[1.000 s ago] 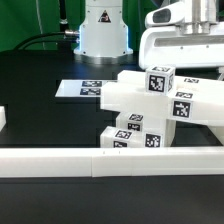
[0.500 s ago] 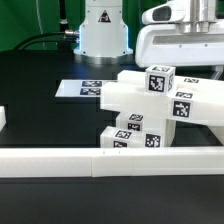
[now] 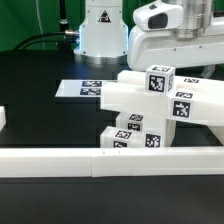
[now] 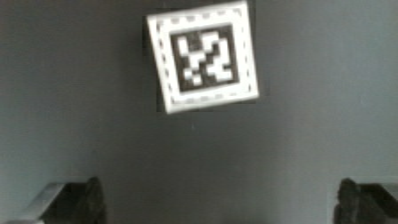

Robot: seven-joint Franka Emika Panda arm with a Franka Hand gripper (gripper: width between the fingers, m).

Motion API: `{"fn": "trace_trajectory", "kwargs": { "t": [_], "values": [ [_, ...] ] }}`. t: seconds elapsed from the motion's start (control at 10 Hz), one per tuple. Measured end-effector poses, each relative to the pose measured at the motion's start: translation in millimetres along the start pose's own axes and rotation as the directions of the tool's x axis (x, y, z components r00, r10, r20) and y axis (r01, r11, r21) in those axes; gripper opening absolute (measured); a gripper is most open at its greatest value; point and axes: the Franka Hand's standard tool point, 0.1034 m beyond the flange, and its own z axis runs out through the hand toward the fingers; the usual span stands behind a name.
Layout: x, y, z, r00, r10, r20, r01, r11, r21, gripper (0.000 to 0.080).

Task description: Assemble chair

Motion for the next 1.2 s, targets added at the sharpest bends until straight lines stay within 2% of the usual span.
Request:
{"fn": "trace_trajectory", "kwargs": {
  "t": [0.2,0.4,0.6,0.8,1.0,1.1,1.2],
  "values": [
    [-3.2,-0.9,2.2,1.0,-0.008,-0.002,0.008,1.0,0.001,0.0648],
    [-26.7,1.3,15.4,0.999,-0.046,0.005,0.046,0.999,-0.011,0.0648],
    [-37.9,8.3,23.7,0.999,-0.045,-0.013,0.045,0.999,-0.029,0.0648],
    [-43.9,13.6,31.9,0.999,-0.043,-0.018,0.042,0.998,-0.042,0.0648],
    [-46.4,13.8,36.6,0.999,-0.04,-0.011,0.039,0.998,-0.044,0.0648],
    [-47.0,14.0,37.5,0.999,-0.04,-0.009,0.039,0.998,-0.045,0.052],
    [-47.0,14.0,37.8,0.999,-0.04,-0.009,0.04,0.998,-0.045,0.052]
  ]
}}
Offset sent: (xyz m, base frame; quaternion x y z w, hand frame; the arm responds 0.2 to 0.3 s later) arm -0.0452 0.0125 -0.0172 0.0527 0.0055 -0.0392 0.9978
